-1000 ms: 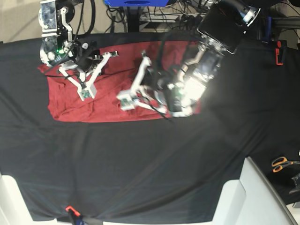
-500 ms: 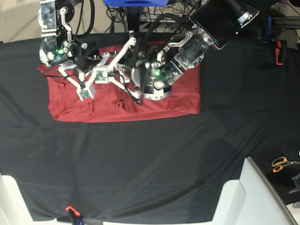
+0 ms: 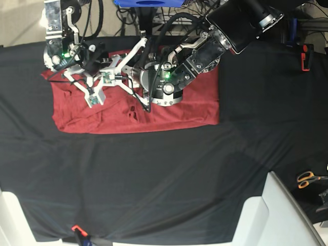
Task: Fold the T-shirt properly
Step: 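Push the folded layer toward the right gripper with the left gripper, then raise the left gripper away and drag the right gripper off the shirt, then move the right gripper down to the shirt's folded end, then grasp the folded end with the right gripper and fold it inward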
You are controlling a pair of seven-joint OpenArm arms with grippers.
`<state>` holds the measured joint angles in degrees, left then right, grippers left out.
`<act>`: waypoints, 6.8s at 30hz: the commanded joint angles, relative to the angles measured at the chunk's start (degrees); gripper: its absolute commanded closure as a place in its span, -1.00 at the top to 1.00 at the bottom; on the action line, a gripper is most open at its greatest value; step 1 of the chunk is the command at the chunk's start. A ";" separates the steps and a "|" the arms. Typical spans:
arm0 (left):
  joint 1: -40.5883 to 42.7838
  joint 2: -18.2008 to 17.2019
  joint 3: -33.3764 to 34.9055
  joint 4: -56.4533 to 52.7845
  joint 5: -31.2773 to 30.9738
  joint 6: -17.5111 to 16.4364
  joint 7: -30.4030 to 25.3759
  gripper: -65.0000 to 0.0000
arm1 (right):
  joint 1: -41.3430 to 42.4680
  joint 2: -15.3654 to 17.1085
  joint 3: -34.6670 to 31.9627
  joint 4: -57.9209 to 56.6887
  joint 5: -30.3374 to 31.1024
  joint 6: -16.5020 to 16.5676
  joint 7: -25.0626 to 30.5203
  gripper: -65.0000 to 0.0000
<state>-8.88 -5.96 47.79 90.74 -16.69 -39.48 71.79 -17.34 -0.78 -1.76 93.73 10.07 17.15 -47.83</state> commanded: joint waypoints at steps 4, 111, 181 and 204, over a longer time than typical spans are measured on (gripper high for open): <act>-0.83 0.64 -0.01 0.82 -1.11 -0.52 -0.62 -0.26 | 0.60 0.03 0.05 1.17 0.62 -0.14 1.55 -0.98; 37.50 -19.05 -96.27 3.02 0.12 -0.52 -22.78 -1.00 | 21.26 21.13 29.06 -42.61 45.36 12.88 -9.26 1.00; 36.97 -18.88 -95.66 2.84 0.12 -0.52 -22.87 -1.00 | 24.07 11.28 12.26 -44.81 45.45 21.31 -13.13 -0.65; 36.97 -18.88 -95.66 2.76 0.12 -0.52 -22.87 -1.00 | 26.44 10.05 17.80 -50.35 45.19 21.31 -13.13 -0.27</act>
<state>27.94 -23.64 -47.48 92.82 -16.32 -40.34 49.50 8.62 8.99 15.92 43.11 55.11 38.46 -60.93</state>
